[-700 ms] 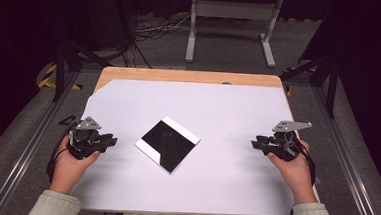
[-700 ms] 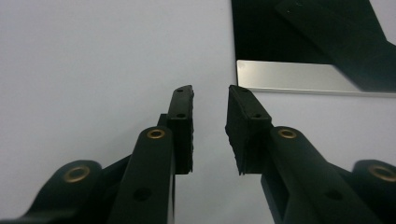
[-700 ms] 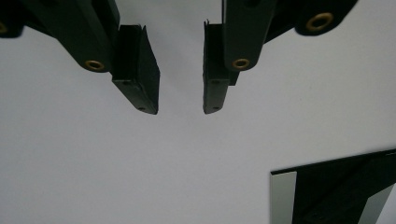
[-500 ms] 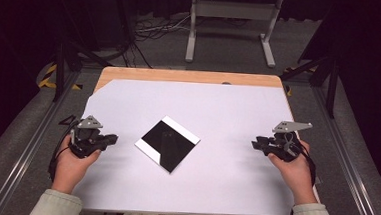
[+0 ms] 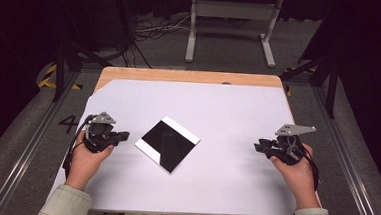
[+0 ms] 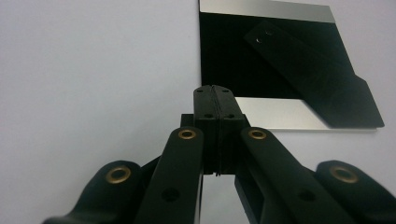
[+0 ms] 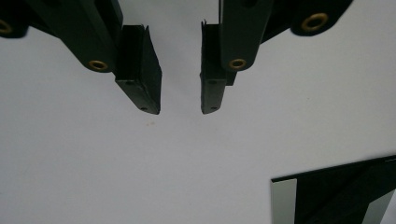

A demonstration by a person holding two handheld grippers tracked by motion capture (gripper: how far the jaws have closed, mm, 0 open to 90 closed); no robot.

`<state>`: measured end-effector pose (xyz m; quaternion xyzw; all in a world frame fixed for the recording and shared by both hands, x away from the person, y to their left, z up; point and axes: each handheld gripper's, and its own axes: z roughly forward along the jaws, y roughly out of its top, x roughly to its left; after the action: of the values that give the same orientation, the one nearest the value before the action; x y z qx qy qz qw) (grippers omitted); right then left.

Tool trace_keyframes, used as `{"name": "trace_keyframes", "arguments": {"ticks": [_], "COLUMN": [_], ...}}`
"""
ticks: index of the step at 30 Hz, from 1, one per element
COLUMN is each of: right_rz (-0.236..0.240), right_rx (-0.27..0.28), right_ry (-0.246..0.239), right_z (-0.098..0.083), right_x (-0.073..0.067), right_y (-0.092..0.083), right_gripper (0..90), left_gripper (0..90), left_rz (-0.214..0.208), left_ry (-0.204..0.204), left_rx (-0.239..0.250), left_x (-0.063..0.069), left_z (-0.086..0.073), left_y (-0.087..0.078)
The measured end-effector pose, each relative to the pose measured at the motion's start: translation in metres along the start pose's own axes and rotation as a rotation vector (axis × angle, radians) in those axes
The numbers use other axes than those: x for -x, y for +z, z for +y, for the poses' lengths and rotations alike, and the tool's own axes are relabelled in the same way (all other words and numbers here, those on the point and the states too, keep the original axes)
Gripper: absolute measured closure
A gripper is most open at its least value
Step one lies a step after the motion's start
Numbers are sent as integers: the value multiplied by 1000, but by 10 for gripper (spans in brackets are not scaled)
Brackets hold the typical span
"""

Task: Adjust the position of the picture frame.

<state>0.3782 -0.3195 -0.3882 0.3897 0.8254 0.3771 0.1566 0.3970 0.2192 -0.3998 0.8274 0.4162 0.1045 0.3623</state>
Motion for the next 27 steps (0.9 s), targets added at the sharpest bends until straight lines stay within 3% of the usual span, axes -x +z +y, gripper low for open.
{"name": "trace_keyframes", "arguments": {"ticks": [6, 11, 20, 27], "right_rz": [-1, -2, 2, 2], "right_rx": [-9, -14, -20, -23], "right_ry": [3, 4, -3, -1], "right_z": [-3, -4, -4, -5], "right_x": [-1, -1, -3, -3], "right_y": [-2, -2, 0, 2], "right_gripper": [701, 701, 701, 699], "left_gripper": [899, 899, 899, 899], "left_rz": [-3, -6, 4, 0], "left_ry": [-47, -64, -66, -90], "left_rx": [-11, -48, -90, -82], "left_x": [-3, -2, -3, -5], "left_z": [4, 3, 0, -2], "left_y": [18, 33, 48, 50]}}
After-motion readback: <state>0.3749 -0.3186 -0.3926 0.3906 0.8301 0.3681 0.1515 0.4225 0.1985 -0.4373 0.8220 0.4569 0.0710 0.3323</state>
